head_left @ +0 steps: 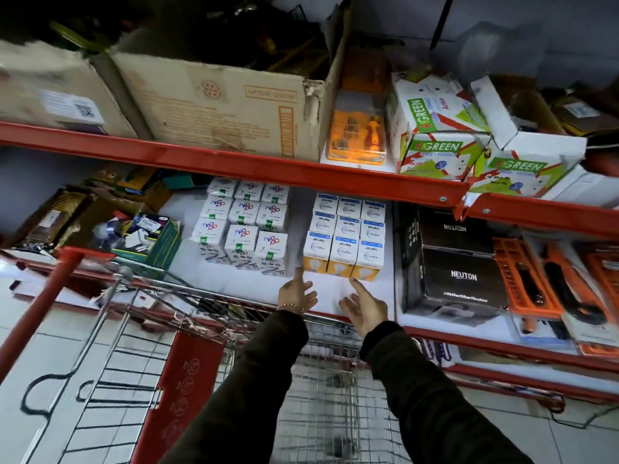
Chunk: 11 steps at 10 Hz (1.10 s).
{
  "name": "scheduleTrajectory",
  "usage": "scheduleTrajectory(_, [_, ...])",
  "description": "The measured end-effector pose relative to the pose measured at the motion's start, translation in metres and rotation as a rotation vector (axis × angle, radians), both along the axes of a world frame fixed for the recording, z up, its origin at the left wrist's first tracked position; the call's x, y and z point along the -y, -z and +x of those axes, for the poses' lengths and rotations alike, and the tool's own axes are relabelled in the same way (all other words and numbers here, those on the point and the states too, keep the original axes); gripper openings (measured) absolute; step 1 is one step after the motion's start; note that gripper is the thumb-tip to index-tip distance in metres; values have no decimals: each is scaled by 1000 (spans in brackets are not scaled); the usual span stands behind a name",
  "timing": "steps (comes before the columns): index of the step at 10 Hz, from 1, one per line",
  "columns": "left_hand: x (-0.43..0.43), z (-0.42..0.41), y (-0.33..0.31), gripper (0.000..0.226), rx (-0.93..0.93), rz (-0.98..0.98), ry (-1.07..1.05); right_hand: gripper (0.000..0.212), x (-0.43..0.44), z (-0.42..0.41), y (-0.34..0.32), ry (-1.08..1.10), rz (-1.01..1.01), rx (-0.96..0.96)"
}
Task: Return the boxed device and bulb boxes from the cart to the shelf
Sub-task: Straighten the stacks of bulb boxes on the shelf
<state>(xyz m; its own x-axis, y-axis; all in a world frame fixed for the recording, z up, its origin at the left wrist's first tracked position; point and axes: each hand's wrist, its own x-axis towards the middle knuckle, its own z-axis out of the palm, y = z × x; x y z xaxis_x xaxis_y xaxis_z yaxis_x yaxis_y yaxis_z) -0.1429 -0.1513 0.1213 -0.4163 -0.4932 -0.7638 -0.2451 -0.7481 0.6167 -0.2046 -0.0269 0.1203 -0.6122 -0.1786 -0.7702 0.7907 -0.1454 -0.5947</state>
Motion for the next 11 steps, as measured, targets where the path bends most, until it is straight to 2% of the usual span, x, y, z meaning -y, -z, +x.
scheduleTrajectory(1, [33, 30, 2, 58, 29, -50, -166, 36, 30, 20, -7, -79, -32, -1])
scheduleTrajectory(2, [69, 45, 6, 66, 83, -137, -292, 44, 63, 33, -11, -148, -95, -1])
scheduleTrajectory(3, [105, 44, 12, 75, 113, -211, -252, 45, 96, 38, -14, -173, -141, -12])
scheduleTrajectory(4, [127, 38, 14, 66, 135, -256, -54, 47, 127, 38, -13, -158, -151, -57])
scheduleTrajectory(5, [137, 29, 8, 54, 157, -259, 30, 53, 148, 38, -8, -150, -134, -91])
scheduleTrajectory(6, [144, 27, 7, 66, 137, -182, 16, 54, 162, 38, 3, -116, -112, -79])
scheduleTrajectory(9, [159, 29, 24, 63, 120, -280, 89, 55, 178, 41, 11, -105, -124, -103])
scheduleTrajectory(11, [164, 28, 26, 63, 128, -279, 97, 52, 182, 39, 12, -149, -103, -129])
